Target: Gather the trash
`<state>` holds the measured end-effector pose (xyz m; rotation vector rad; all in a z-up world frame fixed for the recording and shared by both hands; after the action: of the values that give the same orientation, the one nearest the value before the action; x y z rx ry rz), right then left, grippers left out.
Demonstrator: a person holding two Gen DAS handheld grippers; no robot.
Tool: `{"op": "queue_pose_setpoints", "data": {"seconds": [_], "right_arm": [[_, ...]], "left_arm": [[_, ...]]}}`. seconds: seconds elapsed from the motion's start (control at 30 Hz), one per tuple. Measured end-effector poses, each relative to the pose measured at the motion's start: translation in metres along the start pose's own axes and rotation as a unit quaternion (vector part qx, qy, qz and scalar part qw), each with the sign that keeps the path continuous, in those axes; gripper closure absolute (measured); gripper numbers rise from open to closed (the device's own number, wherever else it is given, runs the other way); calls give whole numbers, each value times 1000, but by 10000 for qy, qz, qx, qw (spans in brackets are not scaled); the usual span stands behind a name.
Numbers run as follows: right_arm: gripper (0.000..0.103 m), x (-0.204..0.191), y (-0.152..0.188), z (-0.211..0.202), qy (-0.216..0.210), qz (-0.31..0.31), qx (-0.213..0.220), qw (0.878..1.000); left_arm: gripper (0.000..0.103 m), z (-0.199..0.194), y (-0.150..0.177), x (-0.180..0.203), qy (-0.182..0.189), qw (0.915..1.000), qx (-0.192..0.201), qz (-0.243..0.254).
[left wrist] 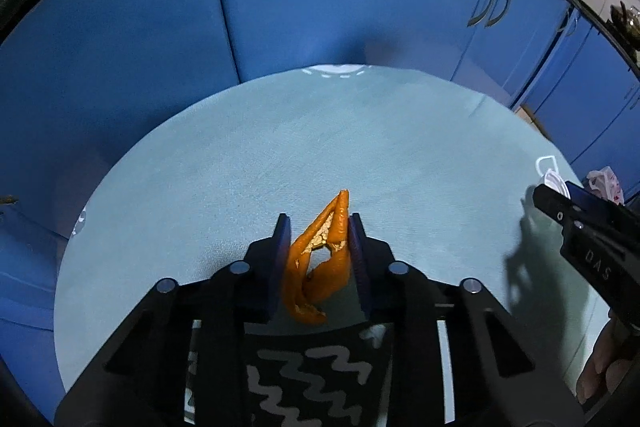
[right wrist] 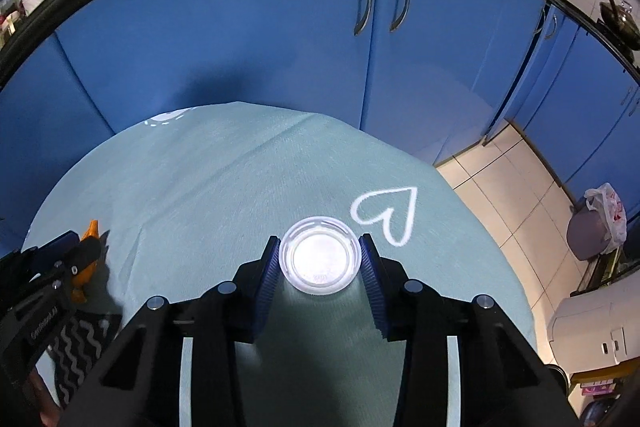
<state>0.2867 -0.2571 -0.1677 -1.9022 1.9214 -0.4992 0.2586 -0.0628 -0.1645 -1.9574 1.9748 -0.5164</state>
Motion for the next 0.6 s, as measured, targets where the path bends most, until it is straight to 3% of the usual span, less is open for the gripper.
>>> {"op": "queue_pose_setpoints", "data": {"seconds": [0.6], "right_arm": [[64, 24, 28, -108, 108, 93, 776, 9969]], "left_arm": [[92, -100, 13, 47, 31, 9944, 962, 430]]}}
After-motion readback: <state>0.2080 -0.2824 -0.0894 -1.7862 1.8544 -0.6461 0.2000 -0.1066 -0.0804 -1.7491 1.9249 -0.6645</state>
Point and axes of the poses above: each gripper's, at about its wrist camera, not at the fingertips, and z roughly the way its jaws point, x to its right, y to its underside, the point moved 1 cm from there along z, roughly the way its jaws point, and after that the axes turned 4 degrees about -x, right-handed, at the moved point
